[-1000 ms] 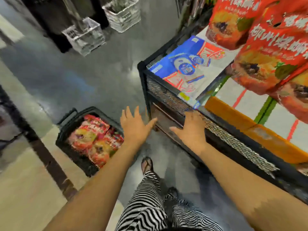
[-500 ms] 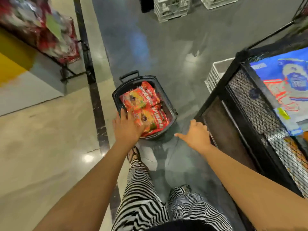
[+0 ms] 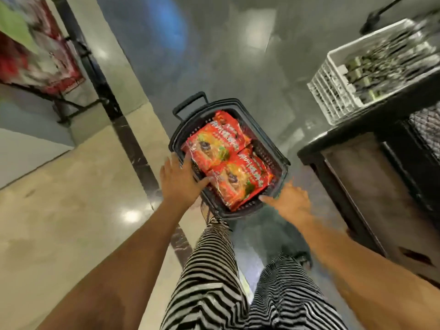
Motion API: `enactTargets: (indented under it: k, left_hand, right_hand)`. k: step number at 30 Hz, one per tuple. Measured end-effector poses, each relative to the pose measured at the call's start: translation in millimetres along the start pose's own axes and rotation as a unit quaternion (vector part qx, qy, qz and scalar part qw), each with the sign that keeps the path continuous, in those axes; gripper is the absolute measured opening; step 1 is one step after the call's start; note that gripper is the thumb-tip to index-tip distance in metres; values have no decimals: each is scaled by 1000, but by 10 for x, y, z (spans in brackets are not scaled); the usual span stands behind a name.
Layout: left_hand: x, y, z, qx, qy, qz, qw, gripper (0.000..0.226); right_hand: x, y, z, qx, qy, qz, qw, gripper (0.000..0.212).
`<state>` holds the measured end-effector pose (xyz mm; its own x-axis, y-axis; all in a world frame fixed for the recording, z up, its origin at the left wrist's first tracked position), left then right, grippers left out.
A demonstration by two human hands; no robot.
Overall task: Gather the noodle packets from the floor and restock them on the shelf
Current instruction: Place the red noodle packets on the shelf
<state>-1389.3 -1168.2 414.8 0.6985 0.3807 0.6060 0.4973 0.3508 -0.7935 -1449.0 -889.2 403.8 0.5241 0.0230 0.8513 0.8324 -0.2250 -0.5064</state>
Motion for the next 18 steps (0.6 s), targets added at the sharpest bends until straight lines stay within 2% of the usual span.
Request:
enactTargets:
  k: [4,7,9,13,18]
  left_hand:
    - [-579,127,-224,-47,30,-89,994,98]
    - [-1035,253,-294,-80,49,-112,989,97]
    - [-1368,375,-309,-92,60,-120,987,96]
    - [-2079,684,-317,-93,77,-117,986,94]
    - [-2915,1144,-334,-104,88,-105,985,97]
  right_hand:
    - [-354,267,-345,-54,39,-28,997,115]
    - [-682,462,-471,-107,58,-38,992,97]
    - [-933,591,-527,-169,80,-65,980,96]
    - [-1643,943,-631,-320,96,-67,940,135]
    - [-2407,1494,-635,-454,182,-93,868,95]
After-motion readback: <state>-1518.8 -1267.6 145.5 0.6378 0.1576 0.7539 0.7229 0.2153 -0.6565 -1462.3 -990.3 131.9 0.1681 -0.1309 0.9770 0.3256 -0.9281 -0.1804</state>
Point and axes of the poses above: each hand's wrist, its own x-axis away from the middle knuckle, its own y-axis out of the palm, z = x × y, the point moved 5 cm from there along -x, towards the middle knuckle, and after that the axes turned 11 degrees about -z, right-handed, at the moved point
